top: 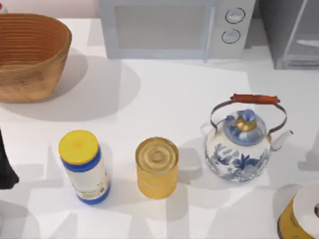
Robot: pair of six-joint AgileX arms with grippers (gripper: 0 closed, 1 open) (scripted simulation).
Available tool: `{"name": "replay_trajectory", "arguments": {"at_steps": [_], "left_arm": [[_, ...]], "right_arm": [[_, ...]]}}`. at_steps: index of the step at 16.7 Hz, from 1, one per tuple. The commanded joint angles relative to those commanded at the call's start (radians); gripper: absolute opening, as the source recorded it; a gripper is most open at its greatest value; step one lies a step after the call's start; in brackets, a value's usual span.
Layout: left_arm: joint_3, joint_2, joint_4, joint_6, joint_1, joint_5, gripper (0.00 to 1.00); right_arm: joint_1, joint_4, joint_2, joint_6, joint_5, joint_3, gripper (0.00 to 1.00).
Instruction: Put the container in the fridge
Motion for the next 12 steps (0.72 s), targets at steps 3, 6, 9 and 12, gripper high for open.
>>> {"name": "replay_trajectory", "arguments": {"at_steps": [3,6,9,12], "left_arm": [[0.0,0.0,0.0,0.0,0.0,0.0,1.0],[0.0,0.0,0.0,0.0,0.0,0.0,1.0],[0.0,0.0,0.0,0.0,0.0,0.0,1.0],[0.0,0.0,0.0,0.0,0.0,0.0,1.0]], "right_arm": [[-0.035,0.146,0.246,0.002,-0.035,0.103,0.01],[-0.062,0.304,0.552,0.005,-0.087,0.226,0.01],[-0.088,0.466,0.884,0.008,-0.141,0.366,0.01],[-0.118,0.628,1.208,0.013,-0.188,0.513,0.01]]}}
